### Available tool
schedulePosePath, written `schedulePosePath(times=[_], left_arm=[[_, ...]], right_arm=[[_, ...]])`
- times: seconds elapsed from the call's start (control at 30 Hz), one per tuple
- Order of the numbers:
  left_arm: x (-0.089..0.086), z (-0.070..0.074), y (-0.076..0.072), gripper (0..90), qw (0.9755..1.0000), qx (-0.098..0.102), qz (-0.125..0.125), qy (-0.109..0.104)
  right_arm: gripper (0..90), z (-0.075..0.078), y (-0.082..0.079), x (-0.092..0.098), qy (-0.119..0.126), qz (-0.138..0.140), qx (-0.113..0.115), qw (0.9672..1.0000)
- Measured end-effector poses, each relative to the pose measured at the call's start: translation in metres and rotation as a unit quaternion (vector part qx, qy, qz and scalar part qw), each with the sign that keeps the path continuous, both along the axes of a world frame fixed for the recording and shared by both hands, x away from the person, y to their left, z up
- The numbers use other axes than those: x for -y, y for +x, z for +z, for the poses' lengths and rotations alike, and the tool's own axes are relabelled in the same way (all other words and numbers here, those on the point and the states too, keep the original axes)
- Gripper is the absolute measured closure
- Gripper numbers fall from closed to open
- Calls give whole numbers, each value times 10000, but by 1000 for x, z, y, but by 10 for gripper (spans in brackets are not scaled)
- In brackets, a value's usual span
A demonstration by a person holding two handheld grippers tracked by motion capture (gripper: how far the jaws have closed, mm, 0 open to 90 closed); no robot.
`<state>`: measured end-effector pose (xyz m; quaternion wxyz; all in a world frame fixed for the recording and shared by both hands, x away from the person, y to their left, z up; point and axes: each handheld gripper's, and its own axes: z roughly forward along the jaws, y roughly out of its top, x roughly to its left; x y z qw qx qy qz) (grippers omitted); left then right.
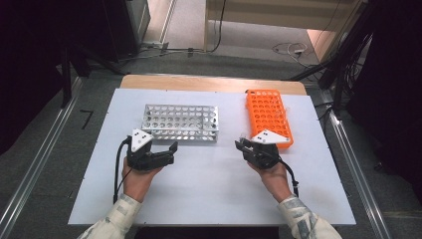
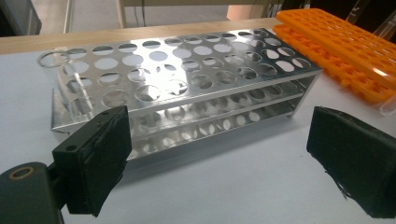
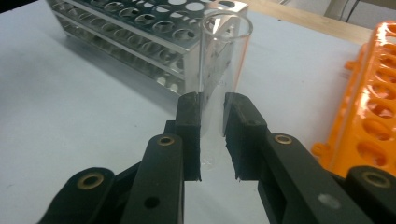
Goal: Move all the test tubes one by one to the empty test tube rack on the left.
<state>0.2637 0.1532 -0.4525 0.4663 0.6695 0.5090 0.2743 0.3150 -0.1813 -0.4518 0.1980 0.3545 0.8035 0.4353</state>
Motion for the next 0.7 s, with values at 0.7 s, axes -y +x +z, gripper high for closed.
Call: schedulePosePath(times=[0.7], left_arm=[[35, 5, -14, 98, 9976, 173, -658, -105]], right_arm=[[737, -10, -13, -58, -203, 725, -90, 9971]])
